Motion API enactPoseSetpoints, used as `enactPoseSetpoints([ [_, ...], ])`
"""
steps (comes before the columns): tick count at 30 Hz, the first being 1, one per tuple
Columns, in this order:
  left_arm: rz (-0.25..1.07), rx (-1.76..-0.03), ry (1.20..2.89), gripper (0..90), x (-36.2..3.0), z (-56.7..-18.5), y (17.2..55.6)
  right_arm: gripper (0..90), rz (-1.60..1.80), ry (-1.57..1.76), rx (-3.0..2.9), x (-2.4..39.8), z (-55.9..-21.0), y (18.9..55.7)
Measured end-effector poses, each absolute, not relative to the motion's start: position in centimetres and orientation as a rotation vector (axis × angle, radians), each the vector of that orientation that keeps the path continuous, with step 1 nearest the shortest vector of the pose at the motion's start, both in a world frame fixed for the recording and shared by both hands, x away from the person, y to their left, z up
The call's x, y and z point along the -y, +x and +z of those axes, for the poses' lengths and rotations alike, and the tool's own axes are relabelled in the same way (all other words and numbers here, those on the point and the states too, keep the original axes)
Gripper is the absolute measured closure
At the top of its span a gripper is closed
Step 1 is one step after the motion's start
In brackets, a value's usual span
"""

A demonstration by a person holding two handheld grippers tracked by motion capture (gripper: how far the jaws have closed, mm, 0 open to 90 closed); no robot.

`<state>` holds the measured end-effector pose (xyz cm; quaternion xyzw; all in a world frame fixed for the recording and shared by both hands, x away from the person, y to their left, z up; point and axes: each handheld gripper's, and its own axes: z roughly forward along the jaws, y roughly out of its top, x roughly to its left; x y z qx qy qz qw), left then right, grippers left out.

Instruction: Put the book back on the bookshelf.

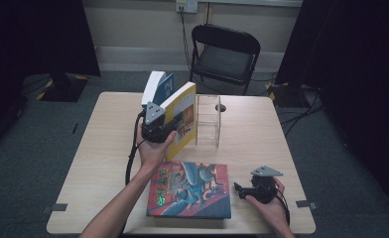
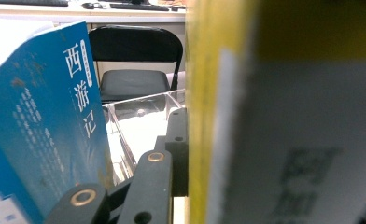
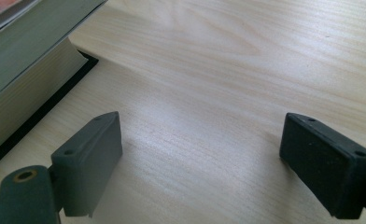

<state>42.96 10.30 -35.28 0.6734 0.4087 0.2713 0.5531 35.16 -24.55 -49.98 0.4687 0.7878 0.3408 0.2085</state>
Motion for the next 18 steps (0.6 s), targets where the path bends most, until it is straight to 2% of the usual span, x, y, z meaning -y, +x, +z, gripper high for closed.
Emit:
enactPoseSetpoints([
  [18, 0.696, -1.012, 1.614, 75.7, -8.7, -36.7, 45.7, 12.8, 0.949, 1.304, -2.192, 24.6, -50.0, 35.2],
])
